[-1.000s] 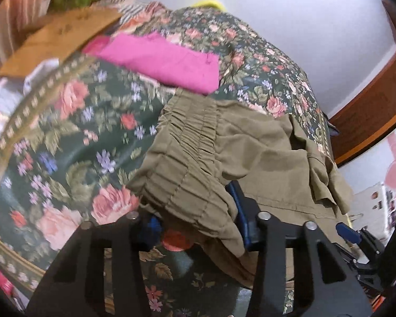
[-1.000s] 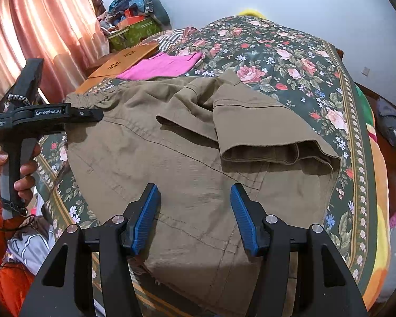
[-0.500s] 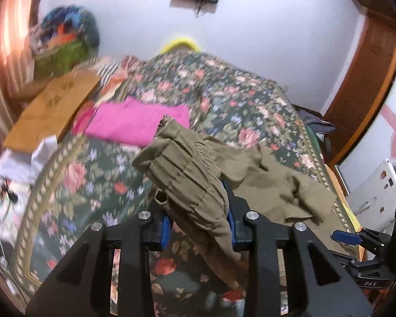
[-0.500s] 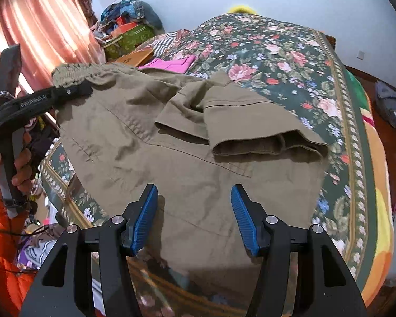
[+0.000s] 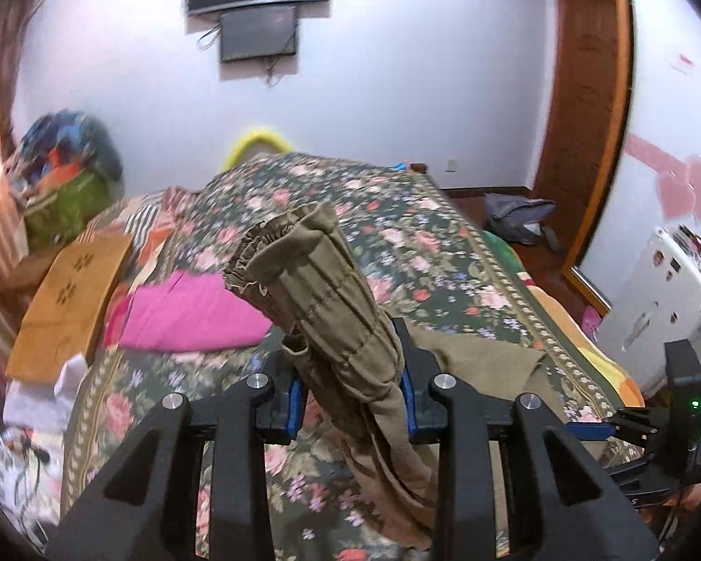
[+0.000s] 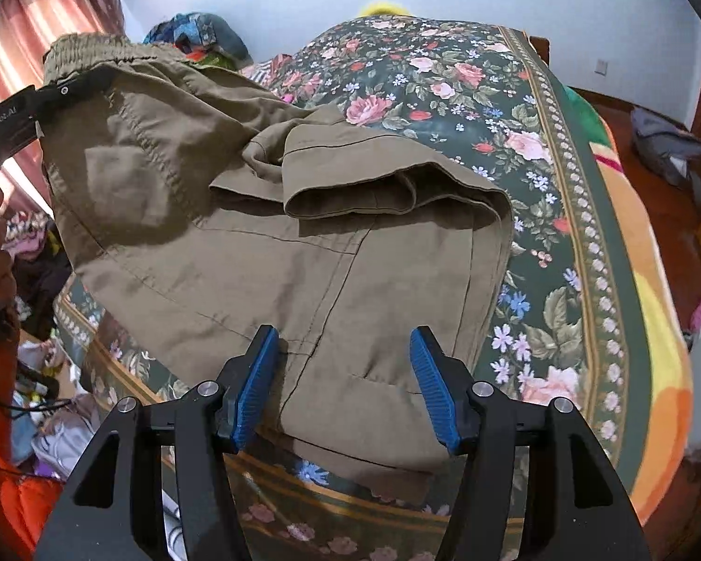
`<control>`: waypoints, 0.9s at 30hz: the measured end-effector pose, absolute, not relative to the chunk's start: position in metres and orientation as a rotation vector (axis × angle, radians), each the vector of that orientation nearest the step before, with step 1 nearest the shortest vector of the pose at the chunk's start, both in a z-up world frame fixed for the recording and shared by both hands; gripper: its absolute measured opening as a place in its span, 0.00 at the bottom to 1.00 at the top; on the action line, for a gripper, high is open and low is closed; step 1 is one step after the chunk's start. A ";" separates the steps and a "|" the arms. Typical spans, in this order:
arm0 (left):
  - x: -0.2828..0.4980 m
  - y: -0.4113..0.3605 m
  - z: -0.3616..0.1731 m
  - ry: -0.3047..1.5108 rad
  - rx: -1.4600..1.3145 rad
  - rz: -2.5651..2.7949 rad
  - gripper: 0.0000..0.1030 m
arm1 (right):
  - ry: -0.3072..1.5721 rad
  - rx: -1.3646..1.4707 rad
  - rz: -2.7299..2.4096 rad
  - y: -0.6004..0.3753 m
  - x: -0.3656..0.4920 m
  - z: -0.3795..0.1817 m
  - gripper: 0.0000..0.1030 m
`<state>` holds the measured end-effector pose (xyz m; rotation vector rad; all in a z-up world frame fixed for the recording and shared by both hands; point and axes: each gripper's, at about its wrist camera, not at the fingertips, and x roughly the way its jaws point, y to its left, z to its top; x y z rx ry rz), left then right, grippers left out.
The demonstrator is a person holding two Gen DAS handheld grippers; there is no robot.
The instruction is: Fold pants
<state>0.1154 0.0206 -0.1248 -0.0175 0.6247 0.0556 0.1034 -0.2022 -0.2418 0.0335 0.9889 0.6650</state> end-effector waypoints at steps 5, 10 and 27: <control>0.124 -0.010 -0.121 0.613 0.040 -0.023 0.31 | 0.980 0.059 0.669 -0.204 0.101 -0.243 0.55; 0.132 -0.039 -0.125 0.623 0.096 -0.095 0.30 | 0.977 0.075 0.674 -0.205 0.101 -0.245 0.55; 0.149 -0.105 -0.179 0.831 0.123 -0.355 0.30 | 0.965 0.111 0.686 -0.216 0.099 -0.244 0.54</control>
